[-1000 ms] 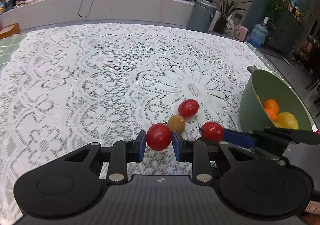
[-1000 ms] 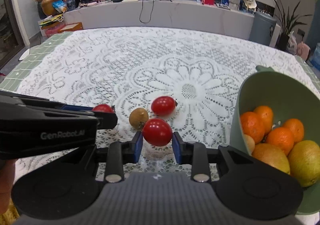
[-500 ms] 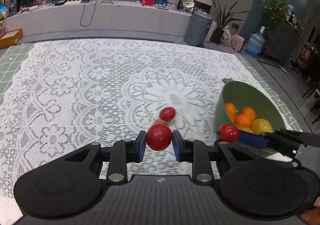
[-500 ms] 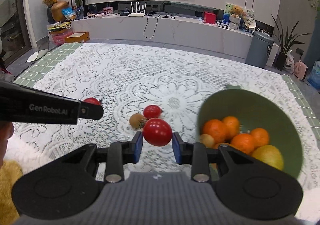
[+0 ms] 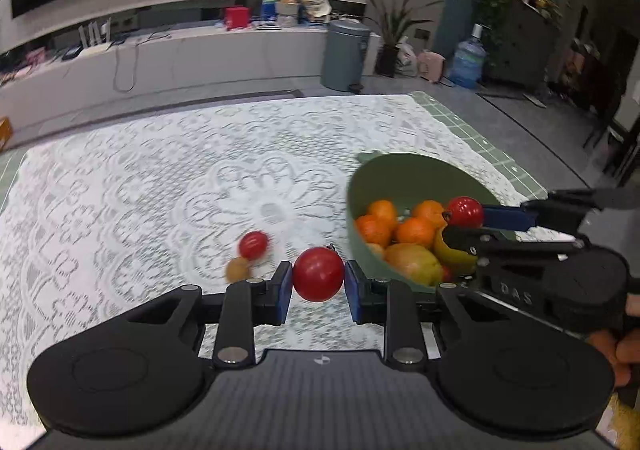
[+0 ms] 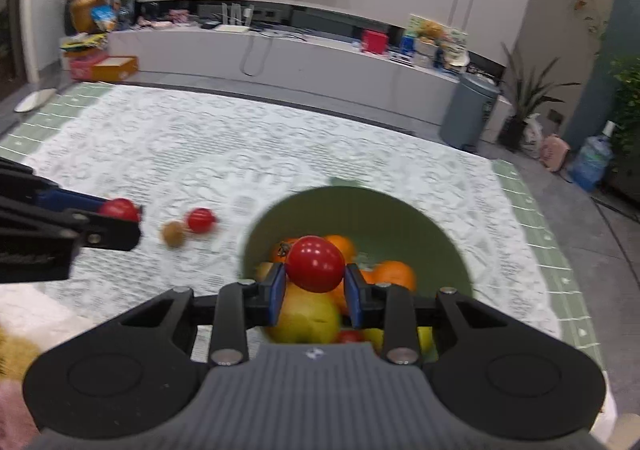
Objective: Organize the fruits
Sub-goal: 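Carry both tomatoes over the green colander with both tools, then lower both tomatoes into the colander and open both tools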
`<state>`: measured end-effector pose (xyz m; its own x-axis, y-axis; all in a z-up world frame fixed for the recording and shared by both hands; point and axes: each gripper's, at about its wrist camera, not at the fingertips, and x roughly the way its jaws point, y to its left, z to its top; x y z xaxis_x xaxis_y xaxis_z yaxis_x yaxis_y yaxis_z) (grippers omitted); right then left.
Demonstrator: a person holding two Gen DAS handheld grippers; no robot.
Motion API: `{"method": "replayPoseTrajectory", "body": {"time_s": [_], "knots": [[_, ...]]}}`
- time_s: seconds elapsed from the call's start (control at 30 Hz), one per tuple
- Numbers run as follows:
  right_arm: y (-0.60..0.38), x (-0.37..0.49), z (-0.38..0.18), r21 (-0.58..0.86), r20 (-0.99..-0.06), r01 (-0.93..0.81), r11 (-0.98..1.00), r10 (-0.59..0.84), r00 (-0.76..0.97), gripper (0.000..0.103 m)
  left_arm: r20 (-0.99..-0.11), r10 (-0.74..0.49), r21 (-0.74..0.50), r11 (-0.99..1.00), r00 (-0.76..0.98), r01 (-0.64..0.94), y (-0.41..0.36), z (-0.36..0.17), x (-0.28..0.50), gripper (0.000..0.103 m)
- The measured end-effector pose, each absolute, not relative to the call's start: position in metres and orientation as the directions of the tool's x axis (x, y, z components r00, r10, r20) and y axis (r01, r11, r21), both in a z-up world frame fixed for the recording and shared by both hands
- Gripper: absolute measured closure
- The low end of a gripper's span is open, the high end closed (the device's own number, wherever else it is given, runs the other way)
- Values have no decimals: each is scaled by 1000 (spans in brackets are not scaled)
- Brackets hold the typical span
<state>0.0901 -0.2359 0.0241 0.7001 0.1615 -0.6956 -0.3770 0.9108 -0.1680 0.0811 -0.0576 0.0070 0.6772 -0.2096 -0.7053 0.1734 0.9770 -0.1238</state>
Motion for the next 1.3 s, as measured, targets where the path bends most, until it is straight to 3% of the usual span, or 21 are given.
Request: {"method": "replayPoseTrajectory", "body": {"time_s": [0.47, 1.3], "knots": [[-275, 125, 9, -96, -767, -296, 950, 119, 631, 74, -733, -238, -23, 945, 637, 326, -126, -2, 112, 72], [-280, 145, -11, -30, -837, -244, 969, 109, 536, 74, -791, -186, 45, 933, 583, 358, -138, -38, 155, 72]]}}
